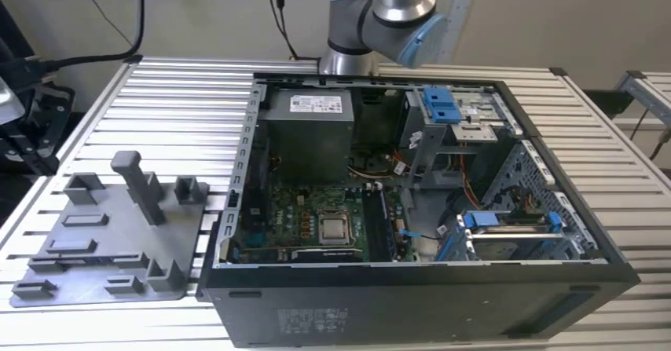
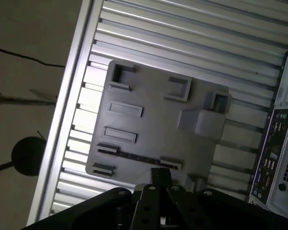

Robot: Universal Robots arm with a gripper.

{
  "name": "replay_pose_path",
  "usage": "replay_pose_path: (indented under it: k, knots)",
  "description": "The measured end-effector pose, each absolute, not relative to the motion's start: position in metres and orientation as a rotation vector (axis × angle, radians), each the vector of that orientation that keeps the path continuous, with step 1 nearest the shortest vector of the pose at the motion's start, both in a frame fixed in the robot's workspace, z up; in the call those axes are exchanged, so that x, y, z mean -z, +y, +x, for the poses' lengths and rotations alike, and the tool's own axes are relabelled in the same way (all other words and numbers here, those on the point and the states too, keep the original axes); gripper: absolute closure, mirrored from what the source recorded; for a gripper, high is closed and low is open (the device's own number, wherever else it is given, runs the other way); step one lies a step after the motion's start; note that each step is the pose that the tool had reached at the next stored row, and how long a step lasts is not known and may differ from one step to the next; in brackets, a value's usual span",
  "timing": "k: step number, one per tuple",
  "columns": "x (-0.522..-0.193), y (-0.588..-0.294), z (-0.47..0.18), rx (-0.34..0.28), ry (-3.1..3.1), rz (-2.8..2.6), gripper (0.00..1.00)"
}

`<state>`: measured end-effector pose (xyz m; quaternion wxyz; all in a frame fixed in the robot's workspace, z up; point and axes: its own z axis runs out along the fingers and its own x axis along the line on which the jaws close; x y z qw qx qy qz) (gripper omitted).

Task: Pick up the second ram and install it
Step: 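Pick up the second ram and move it above second insertion slot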

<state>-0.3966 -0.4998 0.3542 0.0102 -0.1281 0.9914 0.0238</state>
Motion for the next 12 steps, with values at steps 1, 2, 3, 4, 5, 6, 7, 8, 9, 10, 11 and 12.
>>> replay_pose_path:
  k: [1,2,3,4,5,6,7,8,9,10,11,12]
  knots:
    - [-0.3542,-0.4997,-0.3966,-0.074,3.091,-0.428,0.89]
    - [-0.3541,-0.4996,-0.3966,-0.074,3.089,-0.450,0.89]
    - [-0.3541,-0.4996,-0.3966,-0.074,3.086,-0.473,0.89]
    - [-0.3541,-0.4995,-0.3966,-0.074,3.082,-0.502,0.89]
    - [-0.3539,-0.4995,-0.3967,-0.075,3.077,-0.529,0.89]
    - [-0.3538,-0.4995,-0.3966,-0.075,3.073,-0.557,0.89]
    - [-0.3536,-0.4995,-0.3966,-0.075,3.068,-0.585,0.89]
    - [-0.3536,-0.4995,-0.3966,-0.075,3.063,-0.613,0.89]
    - [-0.3536,-0.4996,-0.3966,-0.075,3.059,-0.630,0.89]
    - [-0.3535,-0.4995,-0.3966,-0.075,3.057,-0.641,0.89]
    - [-0.3535,-0.4995,-0.3967,-0.075,3.055,-0.653,0.89]
    - [-0.3534,-0.4995,-0.3966,-0.076,3.050,-0.676,0.89]
